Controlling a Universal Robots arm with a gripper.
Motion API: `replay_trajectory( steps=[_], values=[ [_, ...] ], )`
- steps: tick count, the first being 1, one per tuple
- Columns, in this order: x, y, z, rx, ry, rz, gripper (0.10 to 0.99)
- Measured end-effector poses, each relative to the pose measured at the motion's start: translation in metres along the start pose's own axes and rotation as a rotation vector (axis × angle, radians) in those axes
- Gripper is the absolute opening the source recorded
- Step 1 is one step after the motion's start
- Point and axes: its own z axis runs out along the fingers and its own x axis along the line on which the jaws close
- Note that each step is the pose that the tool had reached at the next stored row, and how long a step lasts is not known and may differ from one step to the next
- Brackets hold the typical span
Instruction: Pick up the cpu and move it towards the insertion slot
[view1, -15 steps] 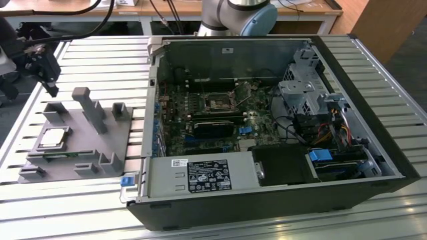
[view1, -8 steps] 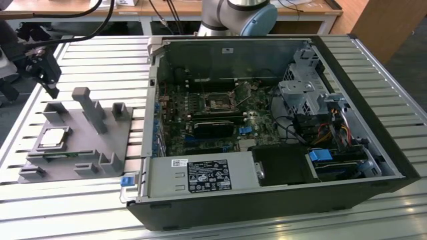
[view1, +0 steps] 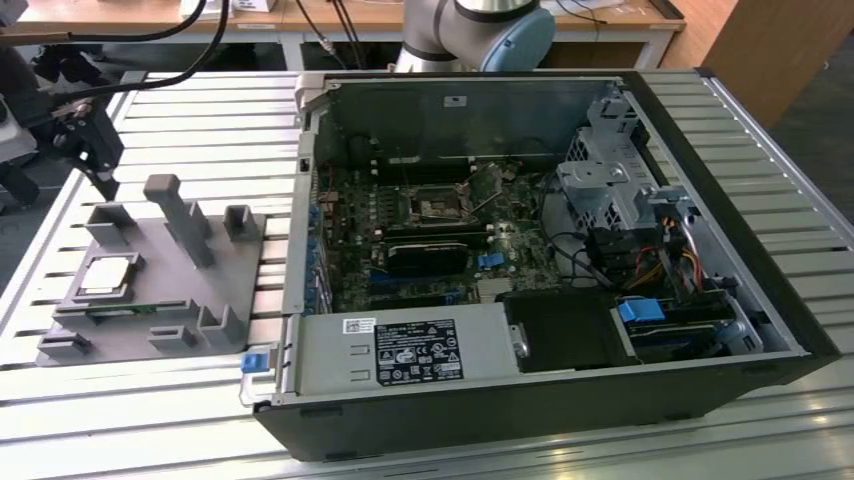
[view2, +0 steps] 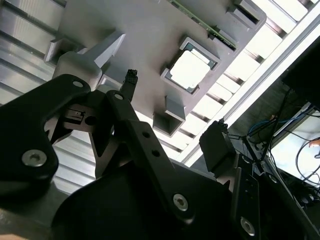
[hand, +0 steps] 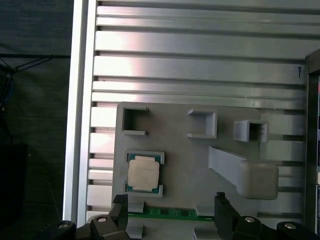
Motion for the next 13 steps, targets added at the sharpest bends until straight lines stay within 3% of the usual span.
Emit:
replay_trajectory(
  steps=[13],
  values=[
    [0.0002,-0.0002,0.0044,0.000,-0.0001,0.000,0.776]
  ],
)
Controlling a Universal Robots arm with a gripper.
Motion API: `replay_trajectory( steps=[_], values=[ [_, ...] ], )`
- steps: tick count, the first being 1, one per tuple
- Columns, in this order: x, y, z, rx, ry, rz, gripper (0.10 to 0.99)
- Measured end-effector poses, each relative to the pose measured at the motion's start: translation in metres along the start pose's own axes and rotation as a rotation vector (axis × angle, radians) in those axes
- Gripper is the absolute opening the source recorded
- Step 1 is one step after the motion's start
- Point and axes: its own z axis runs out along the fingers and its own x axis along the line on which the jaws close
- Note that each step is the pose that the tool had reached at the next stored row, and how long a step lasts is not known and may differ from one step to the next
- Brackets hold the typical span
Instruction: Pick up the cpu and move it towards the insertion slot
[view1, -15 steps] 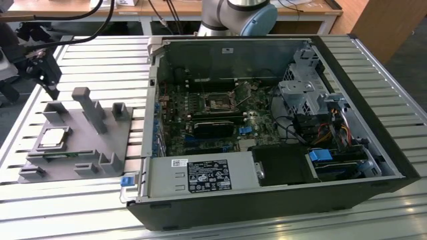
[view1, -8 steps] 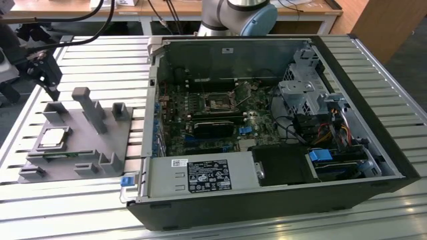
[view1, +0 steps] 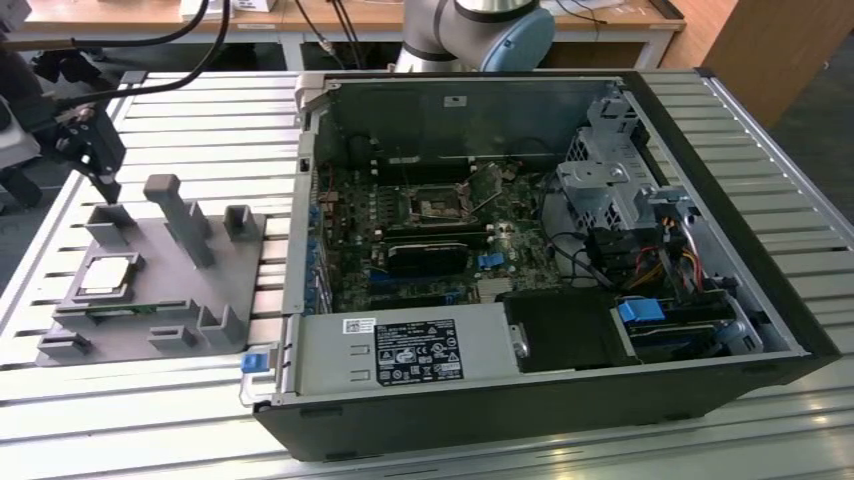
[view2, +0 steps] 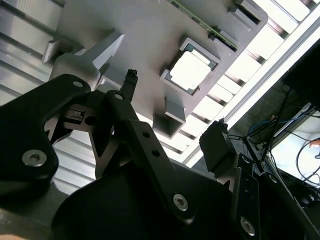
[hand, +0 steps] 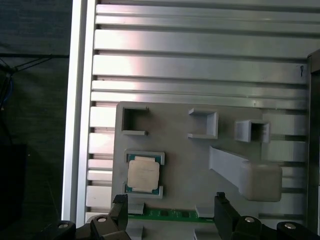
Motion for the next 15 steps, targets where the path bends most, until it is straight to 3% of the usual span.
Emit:
replay_trajectory(
  steps=[15],
  values=[
    [0.0002,-0.0001,0.0044,0.000,0.0000,0.000,0.776]
  ],
)
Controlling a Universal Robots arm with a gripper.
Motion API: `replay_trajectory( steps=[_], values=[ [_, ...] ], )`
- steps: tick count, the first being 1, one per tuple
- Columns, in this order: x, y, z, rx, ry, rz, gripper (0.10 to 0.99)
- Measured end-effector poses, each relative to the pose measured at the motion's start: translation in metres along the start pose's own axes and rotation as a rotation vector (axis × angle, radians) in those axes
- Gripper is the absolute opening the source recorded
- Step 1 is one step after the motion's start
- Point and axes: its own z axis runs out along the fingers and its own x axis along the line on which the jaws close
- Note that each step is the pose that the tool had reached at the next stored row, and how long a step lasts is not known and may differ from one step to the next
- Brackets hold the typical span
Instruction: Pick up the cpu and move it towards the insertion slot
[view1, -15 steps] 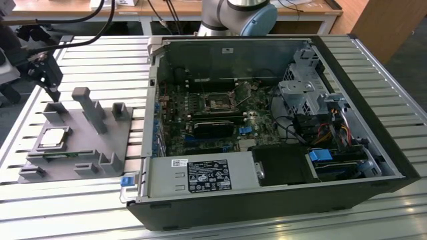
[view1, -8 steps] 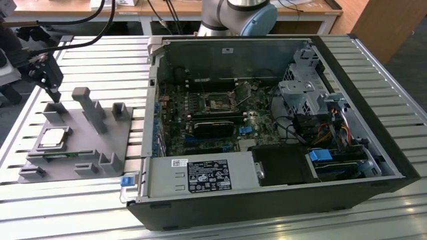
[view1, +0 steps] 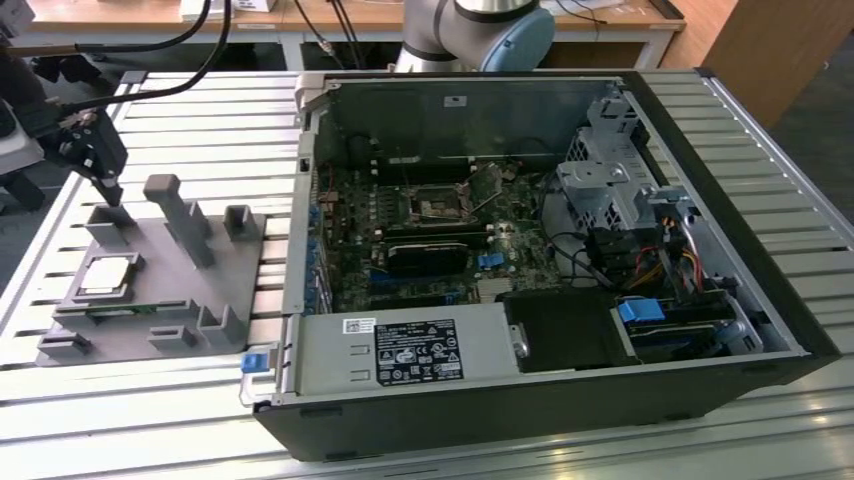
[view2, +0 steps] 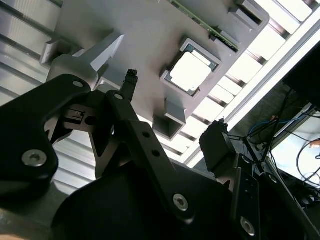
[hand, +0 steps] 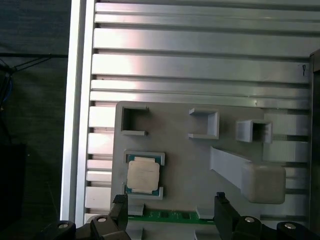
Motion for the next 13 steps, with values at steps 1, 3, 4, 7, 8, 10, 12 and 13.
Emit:
replay_trajectory(
  steps=[1,3,4,7,8,10,12,13],
  values=[
    [0.0000,0.0000,0.0002,0.000,-0.0001,0.000,0.776],
    [0.0000,0.0000,0.0008,0.000,0.0000,0.000,0.776],
    [0.0000,-0.0001,0.0011,0.000,0.0000,0.000,0.776],
    [0.0002,-0.0001,0.0025,0.000,-0.0001,0.000,0.776],
    [0.0004,-0.0002,0.0029,0.000,0.0001,0.000,0.776],
    [0.0008,-0.0002,0.0039,0.000,0.0001,0.000,0.776],
    [0.0017,-0.0001,0.0048,0.000,-0.0001,0.000,0.776],
    [0.0020,-0.0002,0.0053,0.000,-0.0002,0.000,0.776]
  ],
)
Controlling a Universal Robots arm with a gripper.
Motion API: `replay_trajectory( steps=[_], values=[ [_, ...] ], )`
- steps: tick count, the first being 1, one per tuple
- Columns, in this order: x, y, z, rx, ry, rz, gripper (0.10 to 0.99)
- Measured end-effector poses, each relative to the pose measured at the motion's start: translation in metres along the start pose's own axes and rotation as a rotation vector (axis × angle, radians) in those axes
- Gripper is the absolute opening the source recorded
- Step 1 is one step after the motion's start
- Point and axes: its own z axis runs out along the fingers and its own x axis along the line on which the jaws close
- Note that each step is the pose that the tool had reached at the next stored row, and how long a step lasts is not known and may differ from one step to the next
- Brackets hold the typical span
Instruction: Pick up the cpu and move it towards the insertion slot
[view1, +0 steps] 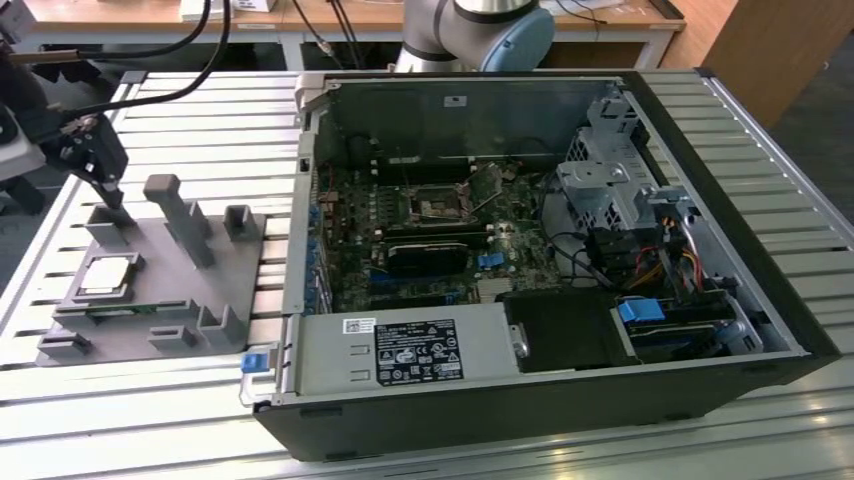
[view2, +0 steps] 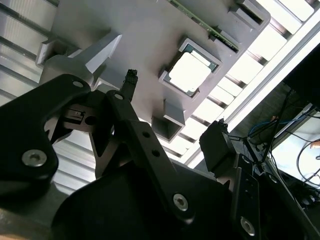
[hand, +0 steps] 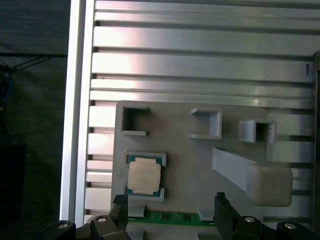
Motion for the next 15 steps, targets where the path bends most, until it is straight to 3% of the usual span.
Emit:
replay_trajectory(
  steps=[9,15],
  values=[
    [0.0055,-0.0005,0.0097,0.001,-0.0022,0.000,0.776],
    [0.0061,-0.0008,0.0196,0.001,-0.0080,0.042,0.776]
  ],
)
